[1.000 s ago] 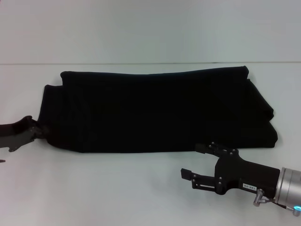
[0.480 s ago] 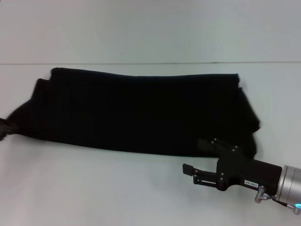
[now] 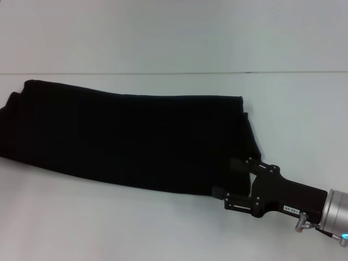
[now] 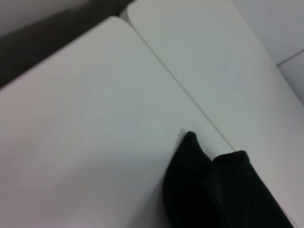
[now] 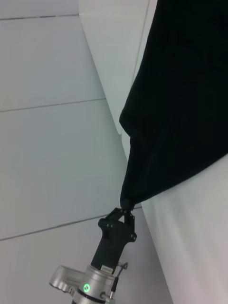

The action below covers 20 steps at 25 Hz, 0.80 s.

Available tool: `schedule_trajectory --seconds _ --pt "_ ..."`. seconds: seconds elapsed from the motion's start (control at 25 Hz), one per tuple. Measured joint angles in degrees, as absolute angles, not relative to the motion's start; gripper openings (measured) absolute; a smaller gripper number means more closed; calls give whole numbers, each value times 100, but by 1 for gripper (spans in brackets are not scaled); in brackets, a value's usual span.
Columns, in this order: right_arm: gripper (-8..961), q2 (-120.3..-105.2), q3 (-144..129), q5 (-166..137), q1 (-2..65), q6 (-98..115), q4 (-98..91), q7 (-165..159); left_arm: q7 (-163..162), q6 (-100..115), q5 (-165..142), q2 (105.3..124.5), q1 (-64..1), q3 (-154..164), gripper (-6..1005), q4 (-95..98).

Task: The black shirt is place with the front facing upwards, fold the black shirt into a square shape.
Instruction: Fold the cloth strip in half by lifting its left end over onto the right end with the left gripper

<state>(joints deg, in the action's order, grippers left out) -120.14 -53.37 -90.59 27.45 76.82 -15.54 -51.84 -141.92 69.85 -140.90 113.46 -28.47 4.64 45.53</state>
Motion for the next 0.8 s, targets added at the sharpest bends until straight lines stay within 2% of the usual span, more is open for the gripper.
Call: schedule_trajectory --seconds 0.32,0.52,0.64,0.8 --pt "905 -12002 -5229 -8994 2685 7593 -1474 -5194 -14129 7514 -13779 11316 -2976 445 37 4544" --pt "904 -11985 -5015 -8995 2542 7466 -1454 -5195 -14082 8083 -12753 11405 -3100 835 37 4499" --pt "904 -11978 -4895 -8994 2420 7437 -1454 -5194 -14082 8246 -12141 11544 -3238 1307 37 4459" --pt "904 -11952 -4752 -8995 2212 7412 -1500 -5194 -14027 8269 -11332 11840 -3581 2183 38 4313"
